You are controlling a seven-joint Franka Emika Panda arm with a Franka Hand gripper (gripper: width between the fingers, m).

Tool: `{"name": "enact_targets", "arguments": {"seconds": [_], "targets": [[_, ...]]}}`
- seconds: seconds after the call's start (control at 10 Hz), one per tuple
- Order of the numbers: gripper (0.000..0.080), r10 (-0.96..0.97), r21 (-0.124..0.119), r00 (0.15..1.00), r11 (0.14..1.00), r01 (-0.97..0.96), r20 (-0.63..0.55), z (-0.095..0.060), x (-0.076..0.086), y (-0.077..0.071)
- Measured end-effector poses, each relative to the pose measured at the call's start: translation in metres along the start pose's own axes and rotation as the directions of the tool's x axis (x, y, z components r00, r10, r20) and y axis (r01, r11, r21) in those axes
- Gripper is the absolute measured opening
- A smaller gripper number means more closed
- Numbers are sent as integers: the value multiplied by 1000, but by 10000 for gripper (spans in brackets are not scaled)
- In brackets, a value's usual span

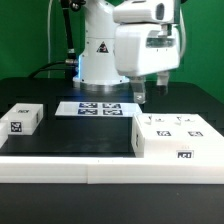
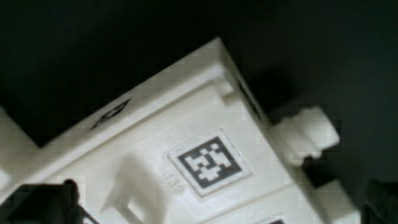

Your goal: Assemble cabinet

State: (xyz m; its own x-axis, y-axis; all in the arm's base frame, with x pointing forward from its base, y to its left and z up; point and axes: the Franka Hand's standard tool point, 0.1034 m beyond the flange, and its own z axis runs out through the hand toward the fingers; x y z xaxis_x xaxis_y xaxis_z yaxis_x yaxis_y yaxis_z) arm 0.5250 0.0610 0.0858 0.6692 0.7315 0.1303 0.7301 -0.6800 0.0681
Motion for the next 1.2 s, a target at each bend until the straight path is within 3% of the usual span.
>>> {"name": "enact_targets", "arguments": {"seconds": [0.1,0.3,0.7,0.9,1.1,1.2], "targets": [[797,149,-7,988,989,-149,-28,1,4,-10],[797,316,7,947,949,-316,-56,6,6,-22],[797,530,41,846,848,-528,-54,7,7,-25],[797,659,49,750,752,-657,-51,11,5,-37],[797,771,41,636,636,-770,-32,16,7,-51],[797,754,31,656,657,-753,-40,19,2,-48]]}}
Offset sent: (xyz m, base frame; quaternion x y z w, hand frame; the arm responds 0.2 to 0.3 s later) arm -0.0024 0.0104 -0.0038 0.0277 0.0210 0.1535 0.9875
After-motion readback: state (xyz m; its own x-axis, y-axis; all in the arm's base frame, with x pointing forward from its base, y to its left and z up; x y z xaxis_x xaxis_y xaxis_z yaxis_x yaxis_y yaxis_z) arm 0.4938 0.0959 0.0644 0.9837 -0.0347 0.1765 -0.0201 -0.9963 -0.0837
